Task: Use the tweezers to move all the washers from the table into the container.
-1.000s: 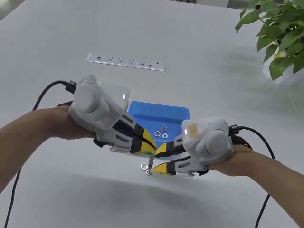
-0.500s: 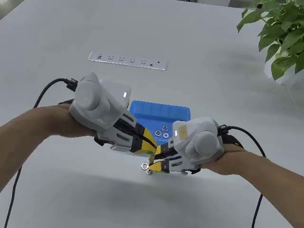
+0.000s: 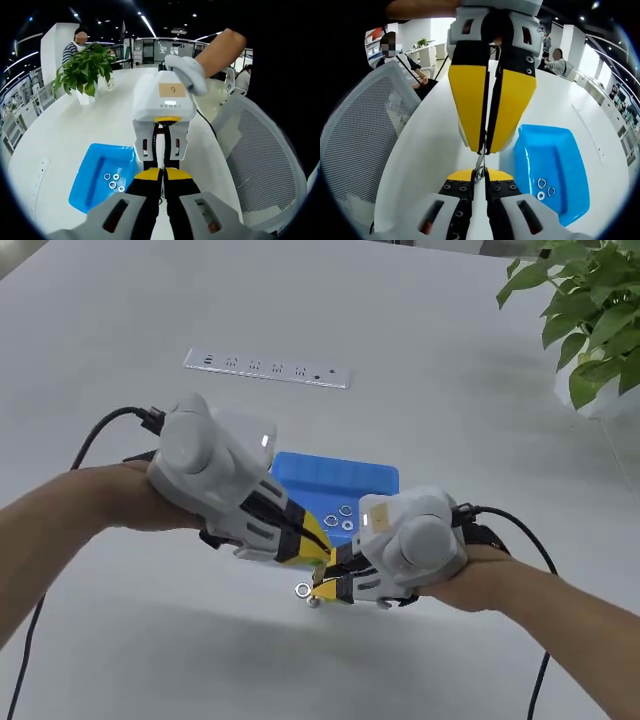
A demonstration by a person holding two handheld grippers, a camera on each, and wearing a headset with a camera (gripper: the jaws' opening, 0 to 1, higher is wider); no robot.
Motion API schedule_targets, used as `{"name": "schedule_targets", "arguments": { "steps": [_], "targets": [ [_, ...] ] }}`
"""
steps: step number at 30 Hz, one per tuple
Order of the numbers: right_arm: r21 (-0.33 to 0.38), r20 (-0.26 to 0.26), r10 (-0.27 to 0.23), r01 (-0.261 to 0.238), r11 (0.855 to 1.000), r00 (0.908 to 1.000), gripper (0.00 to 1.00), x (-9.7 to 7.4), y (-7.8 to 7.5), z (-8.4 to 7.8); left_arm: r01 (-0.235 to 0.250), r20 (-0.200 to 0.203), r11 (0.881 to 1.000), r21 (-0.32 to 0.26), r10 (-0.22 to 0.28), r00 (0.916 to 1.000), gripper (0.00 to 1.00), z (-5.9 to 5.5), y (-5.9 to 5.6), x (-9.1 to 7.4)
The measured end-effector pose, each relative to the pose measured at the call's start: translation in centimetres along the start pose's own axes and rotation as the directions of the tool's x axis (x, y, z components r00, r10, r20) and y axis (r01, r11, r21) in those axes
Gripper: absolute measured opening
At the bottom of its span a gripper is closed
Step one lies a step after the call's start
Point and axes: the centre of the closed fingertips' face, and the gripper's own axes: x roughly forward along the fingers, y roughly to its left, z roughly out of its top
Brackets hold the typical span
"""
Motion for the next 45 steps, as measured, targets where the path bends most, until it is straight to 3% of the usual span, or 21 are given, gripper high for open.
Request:
{"name": "schedule_targets", "arguments": {
  "steps": [11,20,28,39,45],
  "targets": [
    [0.019,0.003,0.001,-0.001,1.000,1.0000,0.09,-0.1,0.0,0.0,-0.016,-0.020,1.000,0.001,0.016,0.9997,0.09,-0.5,0.1,-0.2],
    [0.017,0.009,-0.004,0.004,1.000,1.0000,0.09,-0.5,0.0,0.3,-0.042,0.007,0.999,-0.024,0.043,0.9991,0.19,-0.3,0.2,-0.7],
    [0.018,0.026,-0.015,0.015,1.000,0.9995,0.09,-1.5,-0.2,1.1,-0.084,0.043,0.993,-0.089,0.088,0.9952,0.32,-0.4,0.2,-1.3],
    [0.000,0.036,-0.023,0.023,1.000,0.9991,0.09,-3.3,-0.4,2.1,-0.144,0.092,0.976,-0.162,0.161,0.9827,0.54,-0.6,0.2,-2.7],
    [-0.003,0.040,-0.035,0.035,0.999,0.9986,0.09,-4.4,-1.0,2.3,-0.175,0.109,0.966,-0.193,0.198,0.9740,0.60,-0.9,0.1,-3.4]
  ]
}}
